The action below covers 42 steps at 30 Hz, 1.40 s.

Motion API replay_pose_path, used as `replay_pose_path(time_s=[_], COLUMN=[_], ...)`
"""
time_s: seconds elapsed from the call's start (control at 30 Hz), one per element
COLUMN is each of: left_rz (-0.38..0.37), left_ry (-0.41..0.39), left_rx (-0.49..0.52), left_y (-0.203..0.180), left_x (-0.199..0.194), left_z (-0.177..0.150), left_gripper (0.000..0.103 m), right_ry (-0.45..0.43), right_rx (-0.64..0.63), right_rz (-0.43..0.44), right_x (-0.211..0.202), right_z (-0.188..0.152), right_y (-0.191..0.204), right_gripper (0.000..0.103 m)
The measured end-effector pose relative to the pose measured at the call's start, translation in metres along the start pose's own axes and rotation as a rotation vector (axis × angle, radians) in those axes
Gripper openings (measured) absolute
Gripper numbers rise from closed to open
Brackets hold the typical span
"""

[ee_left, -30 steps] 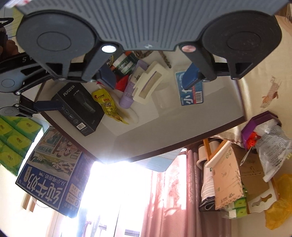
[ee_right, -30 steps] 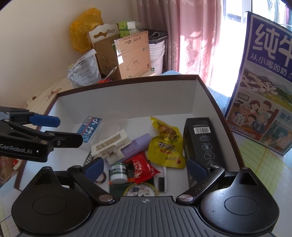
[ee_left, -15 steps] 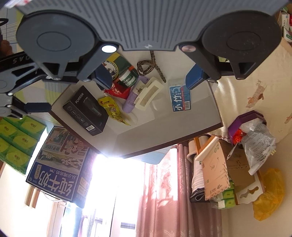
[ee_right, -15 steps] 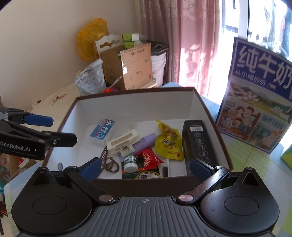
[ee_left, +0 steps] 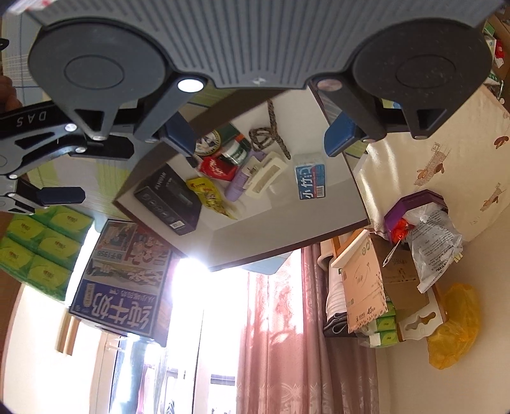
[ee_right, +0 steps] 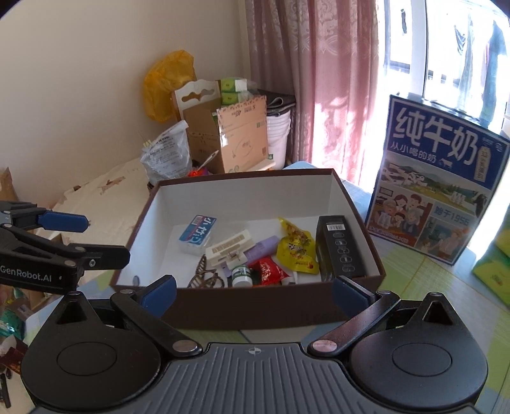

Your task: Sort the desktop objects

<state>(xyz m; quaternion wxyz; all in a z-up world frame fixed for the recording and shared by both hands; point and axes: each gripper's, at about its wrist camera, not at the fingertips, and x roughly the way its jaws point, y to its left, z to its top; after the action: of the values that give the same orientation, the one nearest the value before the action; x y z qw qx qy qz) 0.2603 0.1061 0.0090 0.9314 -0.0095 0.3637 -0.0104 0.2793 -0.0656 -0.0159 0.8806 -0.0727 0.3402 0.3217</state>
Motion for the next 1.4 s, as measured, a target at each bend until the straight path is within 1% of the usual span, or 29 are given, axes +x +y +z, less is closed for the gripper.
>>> replay_pose_path(time_s=[0.1, 0.27, 0.6, 0.9, 1.2, 1.3, 1.4], left_rz=[-0.002, -0.015, 0.028, 0.057, 0.073, 0.078, 0.081], left_ry=[-0.011, -0.019, -0.041, -0.054, -0.062, -0.064, -0.061], left_rx=[0.007, -0.014, -0.030, -0.059, -0.067, -0.066, -0.065], left_y=[-0.008, -0.019, -0.040, -0.049, -0.056, -0.059, -0.063], left_x=[-0.018, -0.045, -0.088, -0.118, -0.141, -0.147, -0.152], left_z=[-0.006, -0.016, -0.035, -0.057, -0.074, -0.080, -0.084], left_gripper=[0.086, 0.086, 0.086, 0.086, 0.086, 0.089, 0.090], right_ry=[-0.012, -0.031, -0.059, -0.064, -0.068, -0.079, -0.090], right_rx=[0.004, 0.010, 0.009, 0.002, 0.003, 0.002, -0.006], right_rz=[0.003, 0.010, 0.031, 0.034, 0.030, 0.031, 0.024], right_x=[-0.015, -0.038, -0.075, -0.101, -0.123, -0.132, -0.140], right_z=[-0.007, -0.016, -0.031, -0.053, -0.075, -0.081, -0.085], right_y=[0.002, 0.005, 0.012, 0.021, 0.030, 0.034, 0.038], right_gripper=[0.101, 0.101, 0.101, 0.101, 0.101, 0.101, 0.101])
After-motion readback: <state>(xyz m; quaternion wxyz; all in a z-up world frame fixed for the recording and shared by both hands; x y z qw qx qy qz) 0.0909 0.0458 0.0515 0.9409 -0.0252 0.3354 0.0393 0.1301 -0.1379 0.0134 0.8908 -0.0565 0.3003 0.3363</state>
